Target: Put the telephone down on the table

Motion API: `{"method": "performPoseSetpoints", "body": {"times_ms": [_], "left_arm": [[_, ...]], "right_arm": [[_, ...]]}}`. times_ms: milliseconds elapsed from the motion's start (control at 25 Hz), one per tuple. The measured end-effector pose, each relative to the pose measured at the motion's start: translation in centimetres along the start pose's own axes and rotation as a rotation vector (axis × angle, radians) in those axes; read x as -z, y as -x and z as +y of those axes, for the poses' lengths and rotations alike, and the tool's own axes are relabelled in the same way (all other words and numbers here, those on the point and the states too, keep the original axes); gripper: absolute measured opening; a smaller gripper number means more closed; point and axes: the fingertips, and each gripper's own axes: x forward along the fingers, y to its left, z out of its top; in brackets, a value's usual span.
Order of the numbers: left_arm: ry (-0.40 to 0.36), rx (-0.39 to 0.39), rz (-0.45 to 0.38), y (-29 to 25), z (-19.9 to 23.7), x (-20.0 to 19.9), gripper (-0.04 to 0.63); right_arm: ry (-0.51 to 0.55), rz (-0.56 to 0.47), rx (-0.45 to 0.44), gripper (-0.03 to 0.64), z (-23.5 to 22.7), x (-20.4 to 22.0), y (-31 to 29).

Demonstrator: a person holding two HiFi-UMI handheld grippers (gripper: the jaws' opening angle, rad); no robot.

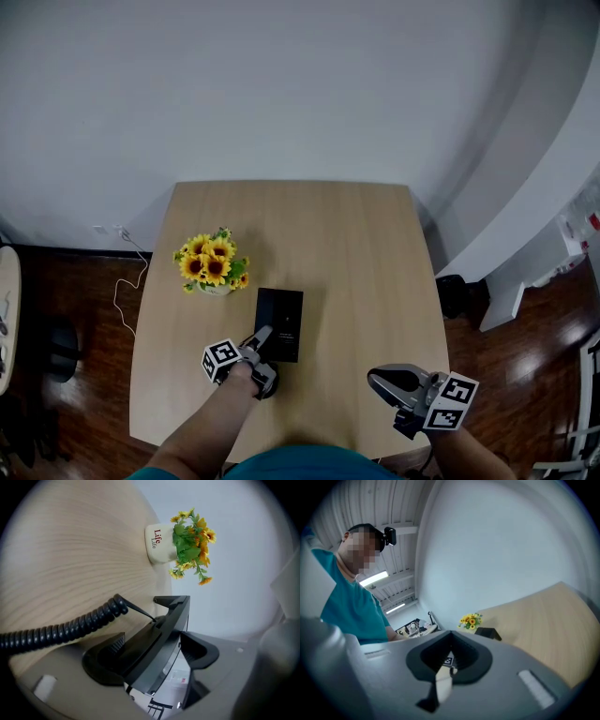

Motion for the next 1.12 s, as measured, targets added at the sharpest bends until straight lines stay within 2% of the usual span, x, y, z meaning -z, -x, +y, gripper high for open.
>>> {"method": "performPoseSetpoints", "body": {"times_ms": [280,440,760,1000,1120], "left_arm": [[0.009,-0.093,0.019,0.8,0.6,0.0,0.385],[-0.011,-0.152,0.034,1.4,1.0,0.1,0.387],[-0.054,-0.22,0.068,3.1,2.1,0.6,0.425],[-0.066,-0.238,0.072,5.6,2.9,0.9,0.425],[-0.102,-0.208,0.086,7.6,2.3,1.6,0.425]], "right_arm": [[-0.005,0.007,0.022,0.002,0.4,0.1,-0.2],[-0.021,0.033,0.057,0.002,0.2,0.1,-0.3],[-0.019,0.009,0.052,0.002,0.8,-0.6,-0.1],[-0.019,0.003,0.041,0.002,0.8,-0.5,-0.1],[-0.017,-0.002,0.034,0.002,0.7,-0.3,0.0]]}}
